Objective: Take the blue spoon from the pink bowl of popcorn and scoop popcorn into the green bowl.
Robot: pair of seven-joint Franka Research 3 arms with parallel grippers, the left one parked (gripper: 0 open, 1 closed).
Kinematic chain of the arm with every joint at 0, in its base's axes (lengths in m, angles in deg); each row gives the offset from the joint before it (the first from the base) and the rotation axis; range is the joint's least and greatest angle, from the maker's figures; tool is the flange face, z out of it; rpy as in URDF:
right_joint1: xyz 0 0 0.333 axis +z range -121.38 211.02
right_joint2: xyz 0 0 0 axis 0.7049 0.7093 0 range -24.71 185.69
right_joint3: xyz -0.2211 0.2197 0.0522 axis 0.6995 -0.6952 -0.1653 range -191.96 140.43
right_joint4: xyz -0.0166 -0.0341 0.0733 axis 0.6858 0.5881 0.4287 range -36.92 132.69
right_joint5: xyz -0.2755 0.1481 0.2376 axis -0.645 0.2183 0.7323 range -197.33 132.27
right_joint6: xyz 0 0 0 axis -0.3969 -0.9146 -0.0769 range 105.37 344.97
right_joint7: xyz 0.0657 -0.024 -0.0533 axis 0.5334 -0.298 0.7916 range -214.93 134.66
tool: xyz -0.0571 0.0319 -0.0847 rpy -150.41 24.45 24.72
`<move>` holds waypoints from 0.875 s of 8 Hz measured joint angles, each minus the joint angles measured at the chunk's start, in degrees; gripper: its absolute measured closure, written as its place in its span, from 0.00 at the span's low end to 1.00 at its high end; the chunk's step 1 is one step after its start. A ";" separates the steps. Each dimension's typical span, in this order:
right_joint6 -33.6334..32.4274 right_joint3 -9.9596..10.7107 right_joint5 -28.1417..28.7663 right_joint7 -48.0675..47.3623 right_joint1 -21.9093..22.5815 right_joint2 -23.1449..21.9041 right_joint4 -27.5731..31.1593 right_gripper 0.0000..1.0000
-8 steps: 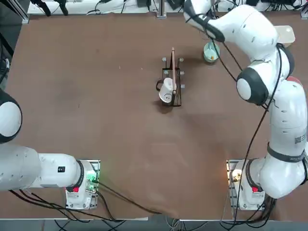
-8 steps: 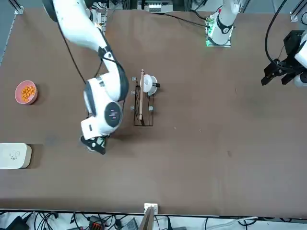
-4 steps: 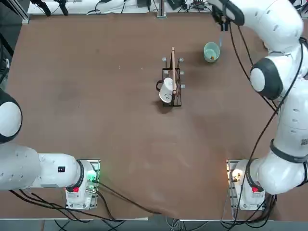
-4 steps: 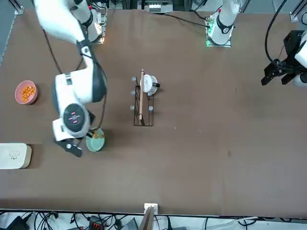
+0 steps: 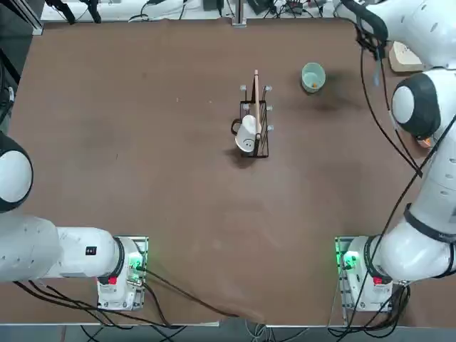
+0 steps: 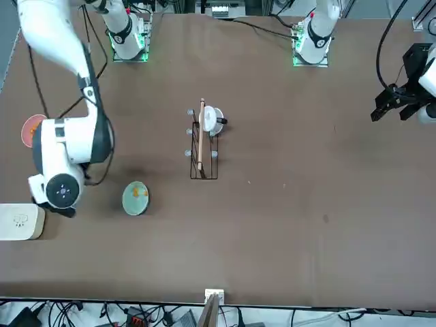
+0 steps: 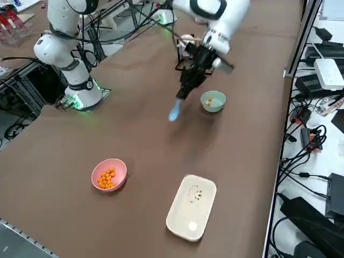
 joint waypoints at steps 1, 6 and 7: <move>0.72 0.02 -7.42 0.47 -1.29 -0.86 5.71 0.88; 12.30 0.33 -20.99 -5.99 -6.58 -8.25 29.29 0.88; 15.78 0.35 -22.81 -8.91 -8.51 -10.25 33.81 0.88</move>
